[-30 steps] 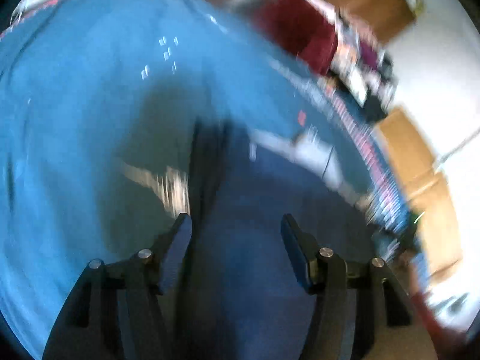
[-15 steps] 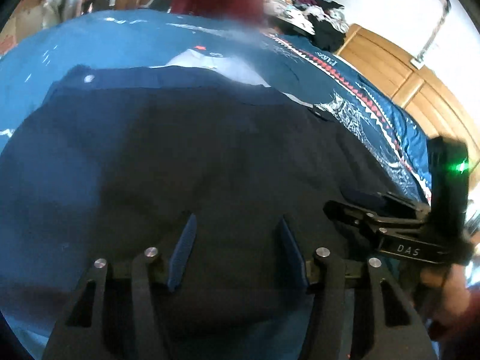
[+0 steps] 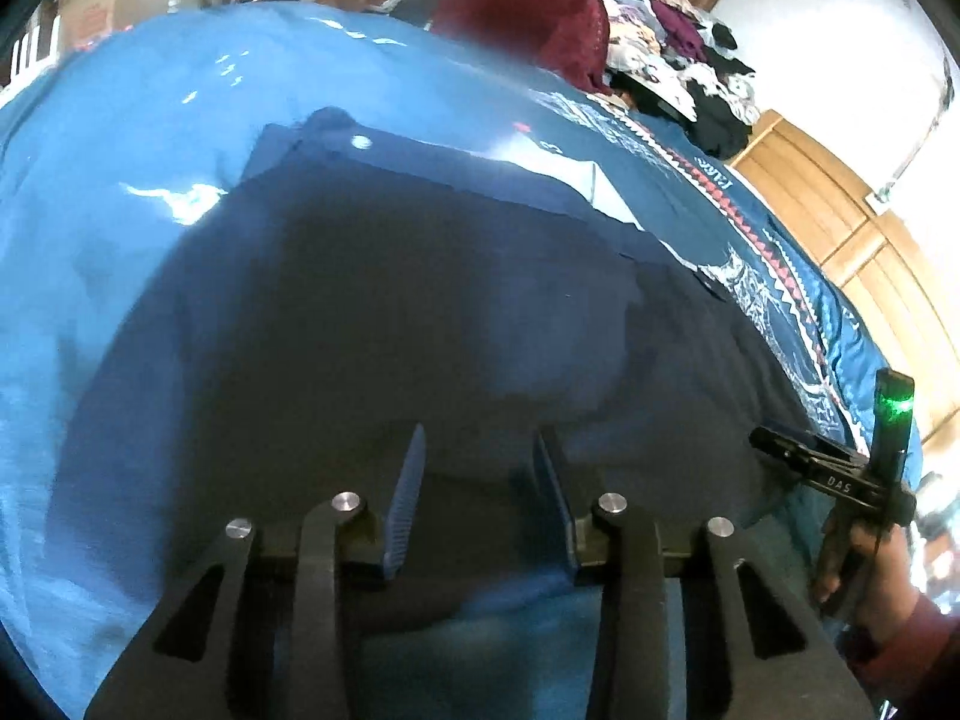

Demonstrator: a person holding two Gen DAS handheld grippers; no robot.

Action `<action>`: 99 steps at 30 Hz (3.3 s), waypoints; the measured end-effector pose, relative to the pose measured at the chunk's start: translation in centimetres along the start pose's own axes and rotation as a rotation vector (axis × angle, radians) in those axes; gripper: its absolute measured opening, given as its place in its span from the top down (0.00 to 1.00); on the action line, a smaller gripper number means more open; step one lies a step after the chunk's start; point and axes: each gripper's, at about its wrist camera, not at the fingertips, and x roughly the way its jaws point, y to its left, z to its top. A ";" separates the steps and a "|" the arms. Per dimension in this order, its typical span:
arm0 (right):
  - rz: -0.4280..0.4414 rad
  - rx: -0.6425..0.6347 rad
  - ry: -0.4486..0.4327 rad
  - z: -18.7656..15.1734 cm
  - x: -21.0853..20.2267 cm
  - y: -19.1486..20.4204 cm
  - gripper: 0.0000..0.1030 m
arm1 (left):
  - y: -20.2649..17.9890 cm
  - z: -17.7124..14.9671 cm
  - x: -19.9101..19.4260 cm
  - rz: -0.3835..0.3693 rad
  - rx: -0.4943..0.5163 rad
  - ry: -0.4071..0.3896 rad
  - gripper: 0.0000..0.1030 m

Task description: Fold large clothes

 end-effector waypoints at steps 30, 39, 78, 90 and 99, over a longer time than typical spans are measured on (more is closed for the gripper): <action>0.007 0.043 0.045 -9.3 -4.5 1.2 0.15 | 7.8 -3.6 -3.7 -0.056 -0.493 -0.203 0.45; 0.227 0.065 -0.073 -2.0 -8.9 2.2 0.29 | 3.6 1.0 -2.0 0.080 -0.279 -0.287 0.91; 0.555 0.219 -0.151 6.3 -3.9 -10.7 0.95 | -32.8 -1.0 8.5 -0.301 0.483 -0.214 0.85; 0.623 0.513 0.118 3.1 5.1 -17.3 0.49 | -32.7 -2.4 14.6 -0.226 0.510 0.147 0.76; 0.559 0.406 0.193 1.4 2.7 -13.7 0.39 | -23.5 -4.1 -0.3 -0.096 0.516 -0.141 0.55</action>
